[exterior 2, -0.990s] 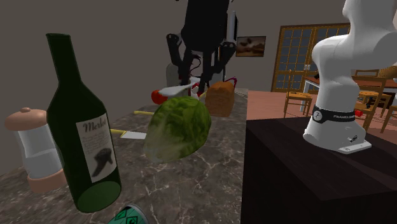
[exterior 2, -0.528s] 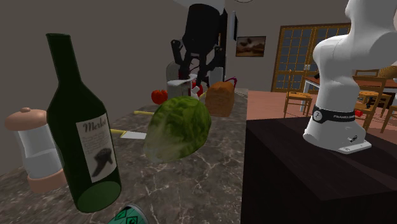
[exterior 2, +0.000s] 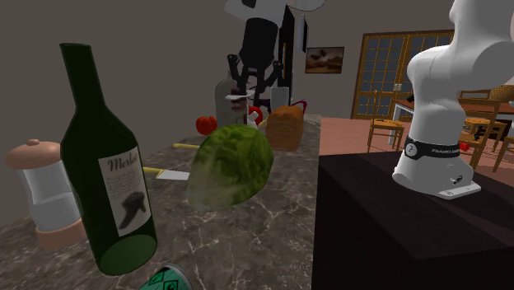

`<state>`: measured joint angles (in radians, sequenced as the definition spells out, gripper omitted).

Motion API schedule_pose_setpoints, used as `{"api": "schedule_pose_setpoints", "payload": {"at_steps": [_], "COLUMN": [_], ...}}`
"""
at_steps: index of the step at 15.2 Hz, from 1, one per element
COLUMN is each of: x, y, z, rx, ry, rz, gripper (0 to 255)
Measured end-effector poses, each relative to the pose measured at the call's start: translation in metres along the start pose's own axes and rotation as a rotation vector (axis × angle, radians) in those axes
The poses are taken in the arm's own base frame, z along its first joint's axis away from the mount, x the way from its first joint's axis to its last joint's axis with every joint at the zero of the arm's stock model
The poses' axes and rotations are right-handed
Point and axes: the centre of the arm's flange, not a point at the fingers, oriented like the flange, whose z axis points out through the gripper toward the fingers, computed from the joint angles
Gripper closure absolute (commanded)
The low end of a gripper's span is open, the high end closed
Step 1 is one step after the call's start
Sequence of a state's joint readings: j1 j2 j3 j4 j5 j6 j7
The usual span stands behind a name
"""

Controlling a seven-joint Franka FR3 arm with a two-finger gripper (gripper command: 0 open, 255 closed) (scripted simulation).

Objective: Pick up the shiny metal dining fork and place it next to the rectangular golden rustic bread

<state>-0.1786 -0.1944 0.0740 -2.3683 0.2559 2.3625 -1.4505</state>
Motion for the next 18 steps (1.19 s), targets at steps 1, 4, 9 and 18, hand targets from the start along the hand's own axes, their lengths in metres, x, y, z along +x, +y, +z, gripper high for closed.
{"api": "schedule_pose_setpoints", "payload": {"at_steps": [1, 4, 9, 18], "x": [-0.015, -0.051, -0.114, -0.222], "y": [0.006, 0.009, 0.033, 0.068], "z": [-0.001, -0.012, -0.022, -0.042], "rx": [0.0, 0.0, 0.0, 0.0], "ry": [0.0, 0.001, 0.001, 0.001], "rz": [0.001, 0.0, 0.0, 0.0], "gripper": [255, 255, 255, 255]}}
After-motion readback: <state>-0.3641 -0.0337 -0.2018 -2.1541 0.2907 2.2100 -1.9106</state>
